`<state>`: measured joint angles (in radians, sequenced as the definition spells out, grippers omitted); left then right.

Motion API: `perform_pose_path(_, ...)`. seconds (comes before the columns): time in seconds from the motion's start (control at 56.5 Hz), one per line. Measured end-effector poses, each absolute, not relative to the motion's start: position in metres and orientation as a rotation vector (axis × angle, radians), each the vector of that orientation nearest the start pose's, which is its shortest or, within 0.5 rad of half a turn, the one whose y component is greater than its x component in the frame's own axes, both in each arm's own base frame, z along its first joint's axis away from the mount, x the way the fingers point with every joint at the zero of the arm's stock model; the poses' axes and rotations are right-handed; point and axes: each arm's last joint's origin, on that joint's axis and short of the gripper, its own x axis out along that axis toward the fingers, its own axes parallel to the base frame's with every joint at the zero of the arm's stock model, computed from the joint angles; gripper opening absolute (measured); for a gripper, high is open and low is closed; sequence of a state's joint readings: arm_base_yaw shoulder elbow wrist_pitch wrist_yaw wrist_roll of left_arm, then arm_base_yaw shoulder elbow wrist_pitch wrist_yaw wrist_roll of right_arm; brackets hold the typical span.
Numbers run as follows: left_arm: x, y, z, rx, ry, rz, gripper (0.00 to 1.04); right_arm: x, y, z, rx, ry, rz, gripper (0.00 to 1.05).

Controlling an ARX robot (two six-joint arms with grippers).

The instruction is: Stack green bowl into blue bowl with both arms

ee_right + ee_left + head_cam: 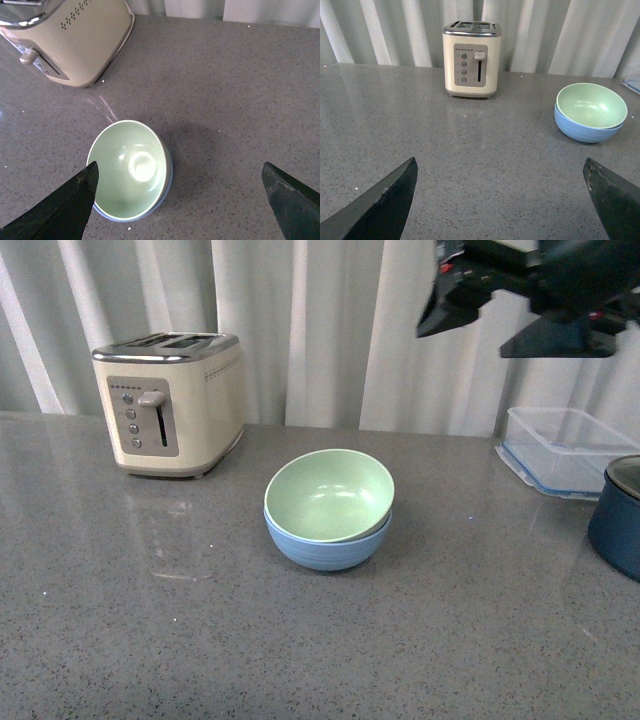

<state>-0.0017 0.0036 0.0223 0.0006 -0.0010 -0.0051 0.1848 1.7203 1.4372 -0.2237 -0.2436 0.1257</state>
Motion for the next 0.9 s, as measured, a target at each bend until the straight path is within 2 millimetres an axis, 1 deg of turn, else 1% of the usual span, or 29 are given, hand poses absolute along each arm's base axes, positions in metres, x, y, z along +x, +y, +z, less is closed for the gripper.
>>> perform_pose_path(0.071, 0.097, 0.0, 0.171, -0.005, -0.019, -0.001, 0.98, 0.371, 0.057, 0.309, 0.176, 0.522, 0.371, 0.95)
perform_pose_path(0.159, 0.097, 0.0, 0.171, -0.005, -0.019, -0.001, 0.98, 0.35, 0.031, 0.303, 0.232, 0.531, 0.352, 0.95)
perform_pose_path(0.195, 0.097, 0.0, 0.171, -0.005, -0.019, -0.001, 0.98, 0.339, 0.018, 0.298, 0.264, 0.533, 0.34, 0.95)
perform_pose_path(0.266, 0.097, 0.0, 0.171, -0.005, -0.019, -0.001, 0.98, 0.32, 0.001, 0.288, 0.312, 0.518, 0.318, 0.95)
perform_pose_path(0.301, 0.097, 0.0, 0.171, -0.005, -0.019, -0.001, 0.98, 0.307, -0.01, 0.28, 0.332, 0.492, 0.297, 0.95)
perform_pose_path(0.354, 0.097, 0.0, 0.171, -0.005, -0.019, 0.0, 0.98, 0.293, -0.016, 0.27, 0.347, 0.48, 0.271, 0.95)
perform_pose_path(0.425, 0.097, 0.0, 0.171, -0.005, -0.019, -0.001, 0.98, 0.286, -0.02, 0.263, 0.362, 0.489, 0.254, 0.95)
perform_pose_path(0.62, 0.096, 0.0, 0.171, -0.005, -0.02, -0.001, 0.98, 0.286, -0.018, 0.26, 0.355, 0.48, 0.246, 0.94)
perform_pose_path(0.673, 0.096, 0.0, 0.171, -0.005, -0.02, 0.0, 0.98, 0.284, -0.016, 0.255, 0.235, 0.33, 0.149, 0.86)
perform_pose_path(0.691, 0.096, 0.0, 0.171, -0.005, -0.02, -0.001, 0.98, 0.282, -0.016, 0.253, 0.188, 0.265, 0.105, 0.83)
perform_pose_path(0.709, 0.096, 0.0, 0.171, -0.005, -0.02, -0.001, 0.98, 0.281, -0.015, 0.251, 0.168, 0.236, 0.087, 0.81)
perform_pose_path(0.744, 0.096, 0.0, 0.171, -0.005, -0.02, -0.001, 0.98, 0.273, -0.014, 0.246, 0.107, 0.142, 0.034, 0.74)
perform_pose_path(0.762, 0.096, 0.0, 0.171, -0.005, -0.02, -0.001, 0.98, 0.271, -0.014, 0.244, 0.097, 0.124, 0.024, 0.72)
perform_pose_path(0.797, 0.096, 0.0, 0.171, -0.005, -0.02, -0.001, 0.98, 0.262, -0.014, 0.24, 0.067, 0.06, 0.001, 0.65)
perform_pose_path(0.868, 0.096, 0.0, 0.171, -0.005, -0.02, -0.001, 0.98, 0.25, -0.012, 0.235, 0.037, 0.008, -0.008, 0.54)
perform_pose_path(0.903, 0.096, 0.0, 0.171, -0.005, -0.02, -0.001, 0.98, 0.242, -0.009, 0.232, 0.028, -0.004, -0.029, 0.47)
